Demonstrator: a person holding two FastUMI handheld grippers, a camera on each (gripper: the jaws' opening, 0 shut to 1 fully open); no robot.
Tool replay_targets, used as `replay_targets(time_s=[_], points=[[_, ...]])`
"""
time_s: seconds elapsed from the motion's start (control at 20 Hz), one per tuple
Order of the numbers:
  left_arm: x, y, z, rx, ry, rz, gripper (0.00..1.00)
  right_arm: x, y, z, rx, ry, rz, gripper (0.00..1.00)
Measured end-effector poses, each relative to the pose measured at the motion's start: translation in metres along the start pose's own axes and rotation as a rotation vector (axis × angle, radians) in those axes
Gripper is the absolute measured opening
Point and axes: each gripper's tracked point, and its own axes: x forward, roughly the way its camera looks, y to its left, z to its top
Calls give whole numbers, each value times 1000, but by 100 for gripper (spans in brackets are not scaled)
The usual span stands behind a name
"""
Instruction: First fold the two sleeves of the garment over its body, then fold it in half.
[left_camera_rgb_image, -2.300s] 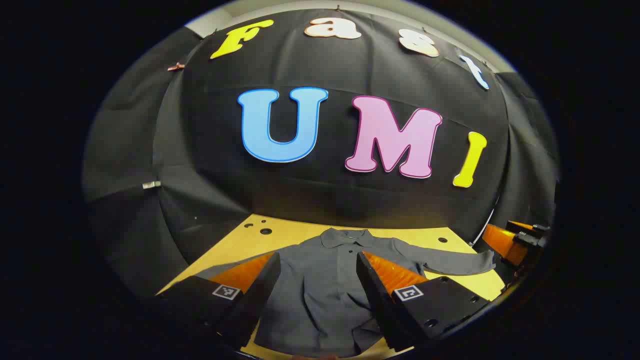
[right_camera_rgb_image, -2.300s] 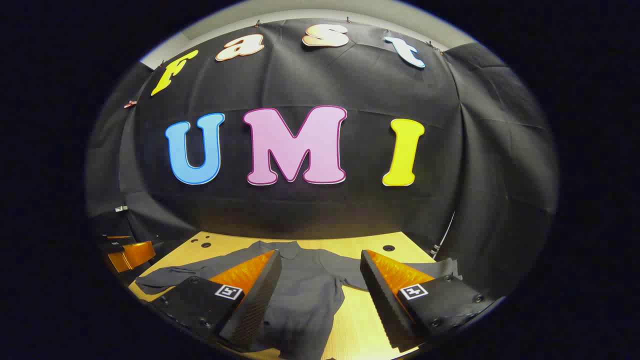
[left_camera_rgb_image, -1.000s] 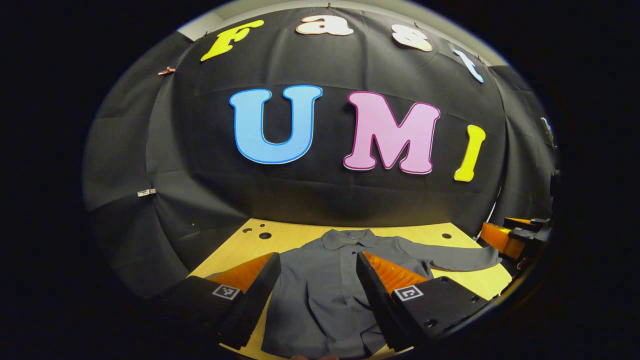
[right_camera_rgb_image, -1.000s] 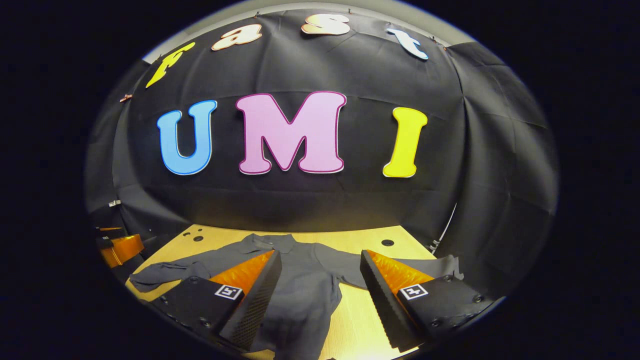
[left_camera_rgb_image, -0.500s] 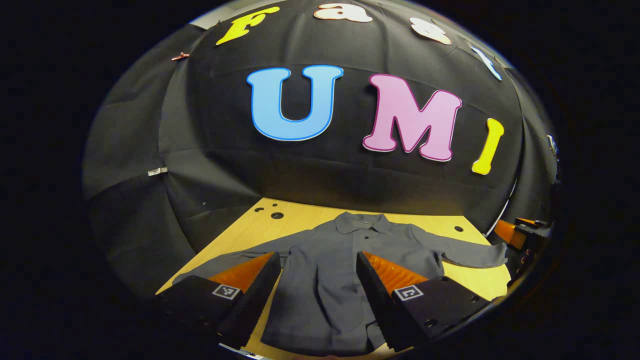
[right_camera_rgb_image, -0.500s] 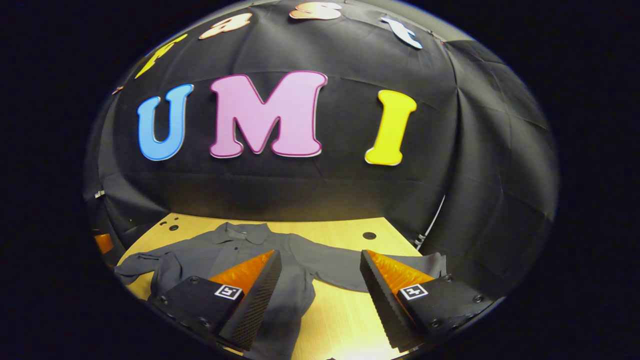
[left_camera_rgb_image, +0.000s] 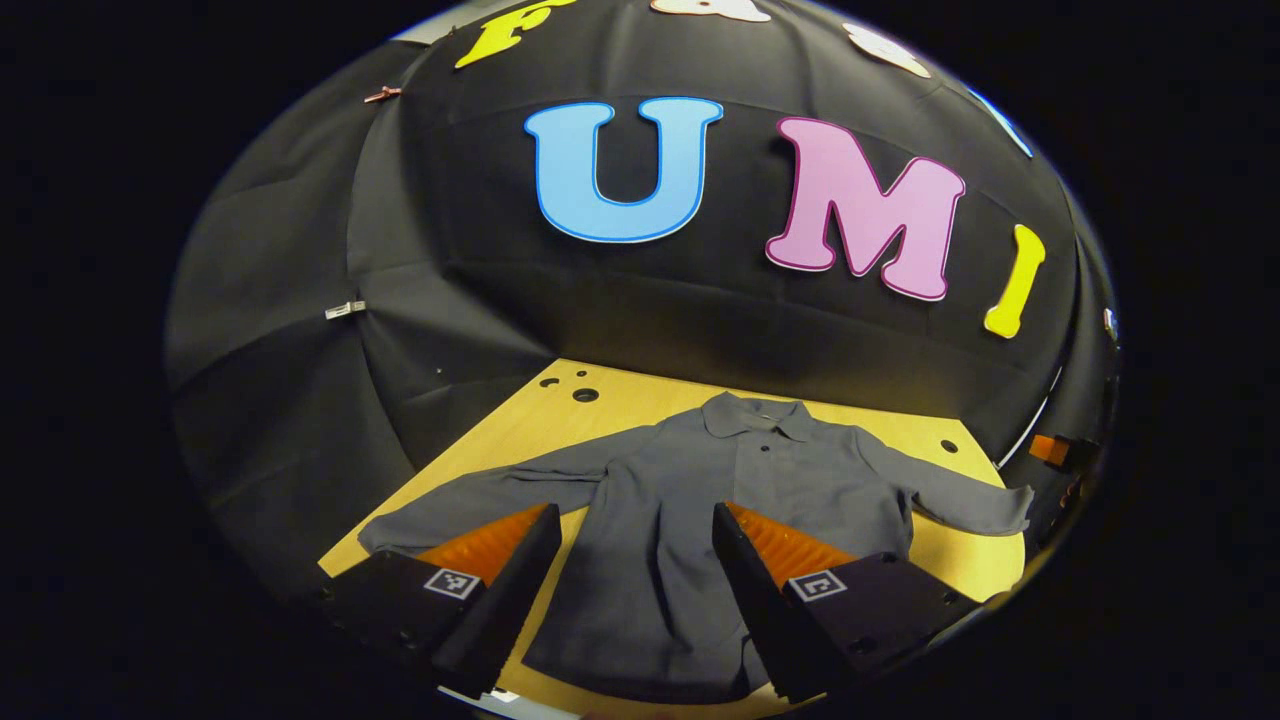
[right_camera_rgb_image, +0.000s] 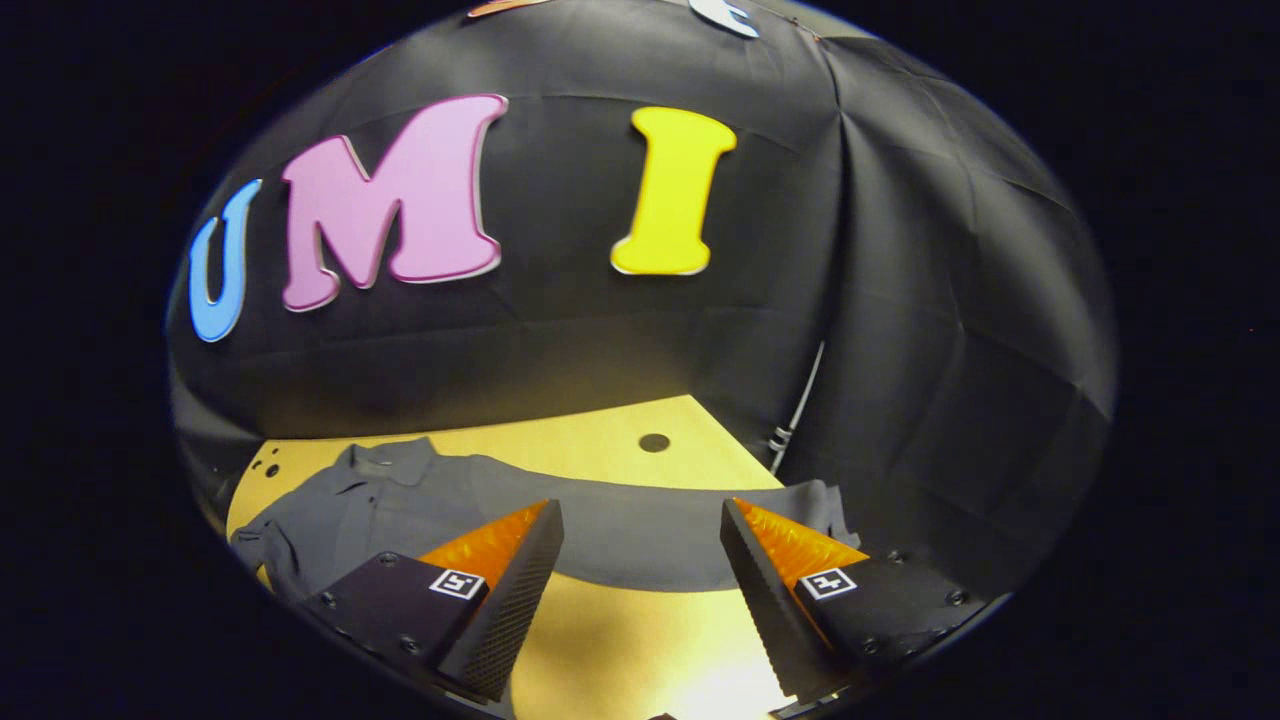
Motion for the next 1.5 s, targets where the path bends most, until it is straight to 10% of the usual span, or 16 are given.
replay_targets(time_s=[0.9, 1.5], points=[[13, -14, -6, 85, 65, 152, 98, 134, -180, -104, 206, 334, -337, 98], [3, -24, -22, 82, 120, 206, 97, 168, -204, -159, 194, 466, -345, 98]])
